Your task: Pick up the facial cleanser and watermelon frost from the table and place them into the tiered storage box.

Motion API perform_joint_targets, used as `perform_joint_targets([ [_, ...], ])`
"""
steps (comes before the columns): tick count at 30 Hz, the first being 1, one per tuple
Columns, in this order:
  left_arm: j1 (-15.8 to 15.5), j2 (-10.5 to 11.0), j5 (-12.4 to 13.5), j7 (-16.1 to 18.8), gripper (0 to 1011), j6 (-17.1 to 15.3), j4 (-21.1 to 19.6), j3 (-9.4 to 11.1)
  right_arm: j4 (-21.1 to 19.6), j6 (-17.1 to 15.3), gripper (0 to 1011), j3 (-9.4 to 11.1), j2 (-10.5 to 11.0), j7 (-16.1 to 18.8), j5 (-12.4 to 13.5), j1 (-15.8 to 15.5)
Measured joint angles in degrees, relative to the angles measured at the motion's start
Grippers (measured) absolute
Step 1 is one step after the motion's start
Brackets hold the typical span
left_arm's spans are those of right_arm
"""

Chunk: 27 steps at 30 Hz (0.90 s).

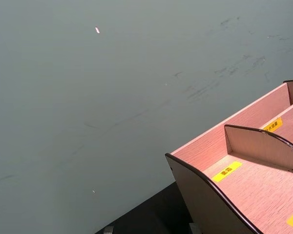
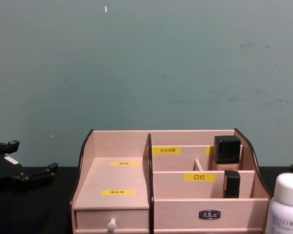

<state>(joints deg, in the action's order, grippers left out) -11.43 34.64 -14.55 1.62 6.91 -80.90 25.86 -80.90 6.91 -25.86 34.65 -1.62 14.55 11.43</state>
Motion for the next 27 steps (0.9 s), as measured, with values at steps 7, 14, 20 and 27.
perform_joint_targets([
  [7,0.0,0.0,0.0,0.0,1001,0.0,0.0,0.0,0.0,0.0,1002,0.0,0.0,0.0,0.0,0.0],
  [14,0.0,0.0,0.0,0.0,1001,0.0,0.0,0.0,0.0,0.0,1002,0.0,0.0,0.0,0.0,0.0],
  [20,0.0,0.0,0.0,0.0,1001,0.0,0.0,0.0,0.0,0.0,1003,0.0,0.0,0.0,0.0,0.0],
  [27,0.0,0.0,0.0,0.0,1001,0.0,0.0,0.0,0.0,0.0,1002,0.0,0.0,0.0,0.0,0.0],
])
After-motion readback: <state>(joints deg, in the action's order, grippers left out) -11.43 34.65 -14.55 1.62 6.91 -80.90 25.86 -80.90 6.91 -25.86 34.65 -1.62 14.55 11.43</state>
